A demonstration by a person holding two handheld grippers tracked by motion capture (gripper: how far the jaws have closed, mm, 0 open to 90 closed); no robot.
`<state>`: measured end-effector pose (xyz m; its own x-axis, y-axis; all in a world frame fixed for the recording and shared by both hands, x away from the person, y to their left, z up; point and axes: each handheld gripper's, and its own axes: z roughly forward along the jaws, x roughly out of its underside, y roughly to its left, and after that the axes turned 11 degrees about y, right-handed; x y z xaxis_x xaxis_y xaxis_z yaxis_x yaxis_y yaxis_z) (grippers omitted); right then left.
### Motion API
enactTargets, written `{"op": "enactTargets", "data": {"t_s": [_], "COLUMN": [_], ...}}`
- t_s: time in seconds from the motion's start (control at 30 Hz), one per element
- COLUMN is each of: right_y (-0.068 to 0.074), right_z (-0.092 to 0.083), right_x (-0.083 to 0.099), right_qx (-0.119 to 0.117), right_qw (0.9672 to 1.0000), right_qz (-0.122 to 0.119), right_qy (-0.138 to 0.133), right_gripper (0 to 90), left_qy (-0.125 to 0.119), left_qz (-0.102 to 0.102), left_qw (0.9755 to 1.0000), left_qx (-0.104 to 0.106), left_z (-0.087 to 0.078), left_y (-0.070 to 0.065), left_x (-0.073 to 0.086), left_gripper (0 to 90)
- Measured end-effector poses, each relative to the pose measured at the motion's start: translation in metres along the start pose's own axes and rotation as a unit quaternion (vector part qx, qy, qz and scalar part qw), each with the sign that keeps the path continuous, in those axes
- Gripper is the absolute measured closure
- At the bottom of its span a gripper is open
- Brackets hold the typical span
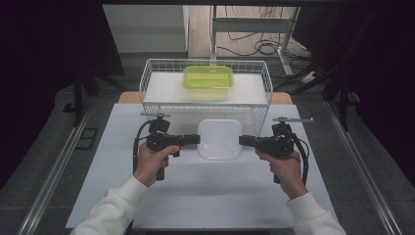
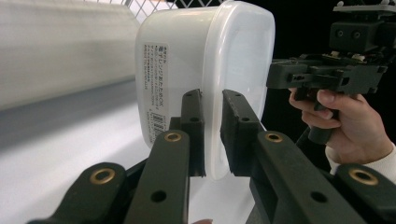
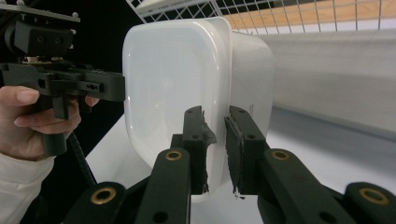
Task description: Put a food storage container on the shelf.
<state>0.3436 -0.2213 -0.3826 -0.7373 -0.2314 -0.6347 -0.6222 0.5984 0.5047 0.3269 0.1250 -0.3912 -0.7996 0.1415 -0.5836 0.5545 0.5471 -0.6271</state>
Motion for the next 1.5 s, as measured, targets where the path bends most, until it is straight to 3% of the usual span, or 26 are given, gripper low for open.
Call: {"op": "enactTargets", "data": {"t_s": [0.67, 0.83, 1.2, 1.5], "right_y": [0.023, 0.030, 0.044, 0.048], "right_z": [-0.007, -0.008, -0.014, -0.018], "right_x": [-0.041, -0.057, -0.094, -0.120], "right_qx": [-0.005, -0.008, -0.013, -0.009], "right_qw": [0.9993, 0.9988, 0.9975, 0.9967], "right_qz": [-0.028, -0.036, -0.053, -0.063], "right_qy": [-0.026, -0.033, -0.045, -0.051], "right_gripper": [77.8, 77.7, 77.8, 78.0], "left_qy": [-0.021, -0.032, -0.051, -0.057], "left_qz": [0.031, 0.029, 0.042, 0.050], "left_qw": [0.9991, 0.9989, 0.9976, 0.9968], "left_qx": [-0.021, -0.016, -0.021, -0.024], "left_z": [-0.040, -0.051, -0.075, -0.082], "left_y": [-0.018, -0.018, -0.023, -0.022], "left_x": [-0.035, -0.044, -0.075, -0.099], "left_gripper": [80.3, 80.3, 80.3, 80.2]}}
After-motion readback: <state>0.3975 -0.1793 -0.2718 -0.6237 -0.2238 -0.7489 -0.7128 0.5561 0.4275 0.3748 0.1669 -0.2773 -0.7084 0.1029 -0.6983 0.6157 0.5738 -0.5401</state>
